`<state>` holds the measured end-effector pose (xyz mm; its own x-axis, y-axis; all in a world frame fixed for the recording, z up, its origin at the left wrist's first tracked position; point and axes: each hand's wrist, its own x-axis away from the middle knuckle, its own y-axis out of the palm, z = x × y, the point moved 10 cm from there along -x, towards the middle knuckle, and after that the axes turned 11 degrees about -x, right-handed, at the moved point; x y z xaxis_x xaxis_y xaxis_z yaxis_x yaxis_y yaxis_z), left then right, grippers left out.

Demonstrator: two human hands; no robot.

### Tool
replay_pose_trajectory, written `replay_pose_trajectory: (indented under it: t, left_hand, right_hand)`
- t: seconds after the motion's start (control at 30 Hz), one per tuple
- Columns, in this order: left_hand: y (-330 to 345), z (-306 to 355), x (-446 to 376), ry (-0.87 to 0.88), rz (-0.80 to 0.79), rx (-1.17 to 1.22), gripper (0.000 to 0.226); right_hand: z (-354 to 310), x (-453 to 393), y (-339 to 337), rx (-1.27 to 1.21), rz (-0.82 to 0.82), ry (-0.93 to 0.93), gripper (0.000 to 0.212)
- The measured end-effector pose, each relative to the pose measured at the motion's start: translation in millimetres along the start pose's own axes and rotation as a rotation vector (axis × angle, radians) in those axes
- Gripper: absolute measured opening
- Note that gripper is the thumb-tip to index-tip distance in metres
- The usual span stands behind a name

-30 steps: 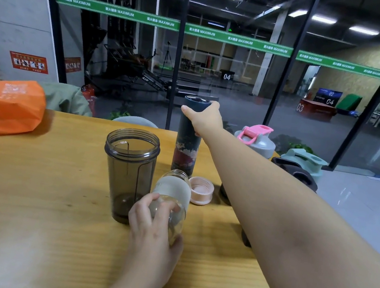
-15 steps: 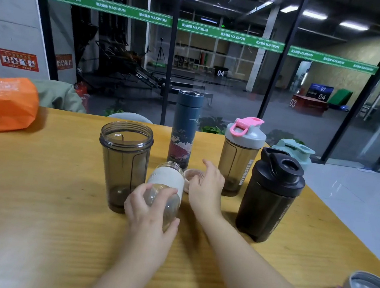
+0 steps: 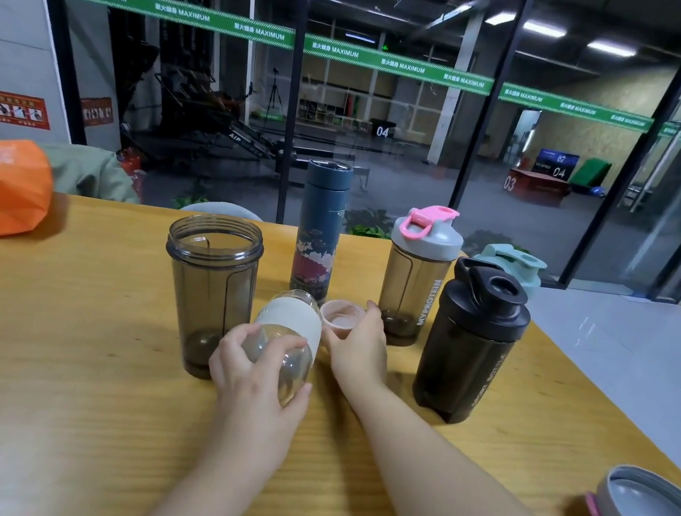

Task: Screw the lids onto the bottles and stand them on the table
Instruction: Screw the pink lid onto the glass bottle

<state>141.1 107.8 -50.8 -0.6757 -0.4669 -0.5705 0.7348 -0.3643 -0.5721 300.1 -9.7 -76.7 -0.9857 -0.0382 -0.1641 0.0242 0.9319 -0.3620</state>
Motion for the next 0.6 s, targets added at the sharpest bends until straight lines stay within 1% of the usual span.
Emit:
replay_pose_trajectory:
  t: [0.07,0.2,0.33,0.4,0.47,0.6]
  left_hand:
    - [-4.7,5.0,-1.2,0.019,0.017,-0.006,0.044]
    - [-16.2,18.1,1.4,0.071,0.049,-0.001,0.044]
    - [-33.7,31.3,4.8,0.114,0.102,0.061,0.042]
    - [-43.8,37.6,6.4,0.148,0.136,0.104,0.045]
    - [-52.7,38.3,8.3,0.183,0.183,0.177,0.045]
    - [-63.4,35.8,12.7,0.159,0.206,0.51,0.033]
  right_hand:
    - [-4.2,5.8,-5.5,-0.029,0.02,-0.041,0.087]
    - [-5.9,23.6,-13.2,-0.085,-0.008,-0.062,0.094]
    - [-3.5,45.1,-20.2,-0.192,-0.082,-0.044,0.086]
    - [-5.6,58.6,-25.4,-0.139,-0.091,-0.095,0.089]
    - [-5.9,70.4,-30.8,-0.069,-0.099,-0.162,0.09]
    - [3.2,91.3,-46.8,-0.162,-0.165,-0.149,0.074]
